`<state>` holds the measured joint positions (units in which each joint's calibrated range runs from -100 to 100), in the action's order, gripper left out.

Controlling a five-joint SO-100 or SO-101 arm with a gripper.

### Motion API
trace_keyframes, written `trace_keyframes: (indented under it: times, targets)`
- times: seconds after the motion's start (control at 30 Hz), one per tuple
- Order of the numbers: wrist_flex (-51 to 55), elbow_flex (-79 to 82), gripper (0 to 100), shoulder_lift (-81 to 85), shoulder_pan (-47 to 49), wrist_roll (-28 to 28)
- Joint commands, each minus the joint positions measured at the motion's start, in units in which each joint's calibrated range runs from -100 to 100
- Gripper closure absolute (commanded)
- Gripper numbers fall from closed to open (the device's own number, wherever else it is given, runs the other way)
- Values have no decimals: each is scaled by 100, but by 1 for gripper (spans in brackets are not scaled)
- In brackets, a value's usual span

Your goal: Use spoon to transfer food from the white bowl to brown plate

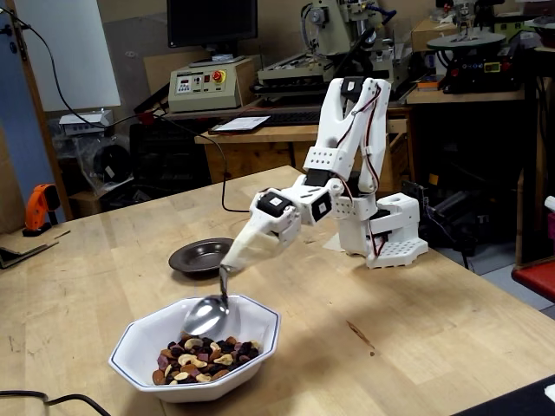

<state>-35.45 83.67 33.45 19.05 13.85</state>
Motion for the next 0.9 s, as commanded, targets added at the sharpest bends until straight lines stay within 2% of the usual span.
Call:
trace_keyframes:
  times: [0.0,0.43,0.67,0.87]
  targets:
    - [-68,-606,96,23,-9,161]
    - [-60,-579,96,14,-9,234]
    - [-131,-730,96,-833,58,664]
    - [-139,-1296,96,-1261,58,674]
